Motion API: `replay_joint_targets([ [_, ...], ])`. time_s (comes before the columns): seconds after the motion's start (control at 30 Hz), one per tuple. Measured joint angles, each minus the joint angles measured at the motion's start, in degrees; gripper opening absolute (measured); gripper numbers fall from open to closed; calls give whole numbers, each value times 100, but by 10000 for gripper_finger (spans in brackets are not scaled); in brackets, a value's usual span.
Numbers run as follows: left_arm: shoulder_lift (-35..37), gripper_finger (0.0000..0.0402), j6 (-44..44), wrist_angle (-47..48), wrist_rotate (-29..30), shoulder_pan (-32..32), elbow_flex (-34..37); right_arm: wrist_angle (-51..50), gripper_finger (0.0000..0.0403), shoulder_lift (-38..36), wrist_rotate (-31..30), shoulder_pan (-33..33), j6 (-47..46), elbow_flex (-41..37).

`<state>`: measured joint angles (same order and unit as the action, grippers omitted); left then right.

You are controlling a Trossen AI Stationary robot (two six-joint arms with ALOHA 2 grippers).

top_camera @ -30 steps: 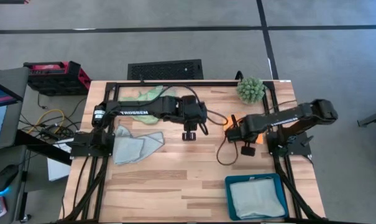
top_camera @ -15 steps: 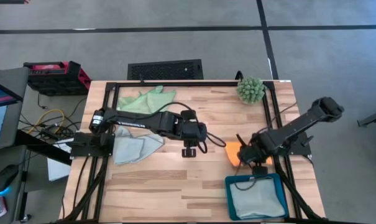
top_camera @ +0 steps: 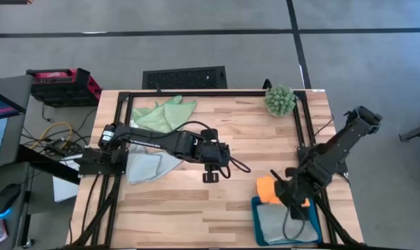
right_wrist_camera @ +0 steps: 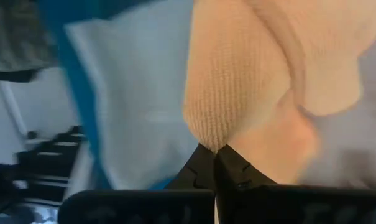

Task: Fold microfiber towels
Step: Put the folded orange towel into the blue bin

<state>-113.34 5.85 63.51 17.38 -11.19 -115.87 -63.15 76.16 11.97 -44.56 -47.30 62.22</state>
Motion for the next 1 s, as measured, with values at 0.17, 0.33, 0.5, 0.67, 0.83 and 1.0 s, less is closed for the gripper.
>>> replay_joint_targets([
  [0.17,0,137,0,-2,1,-67,0,644,7,157,2,-427,-75,4],
  [0.33,0,137,-9,0,1,-121,0,981,9,504,100,-758,-230,3],
  [0.5,0,137,-128,-43,-51,-202,0,1201,10,967,414,-949,-239,2],
  [0.67,0,137,-332,-214,-267,-370,0,1471,10,1292,610,-1020,-235,0],
  [0.83,0,137,-881,-602,-734,-560,0,1633,10,1443,616,-1057,-235,0],
  [1.0,2,137,-1228,-885,-1267,-681,0,1738,11,1478,606,-1061,-228,0],
])
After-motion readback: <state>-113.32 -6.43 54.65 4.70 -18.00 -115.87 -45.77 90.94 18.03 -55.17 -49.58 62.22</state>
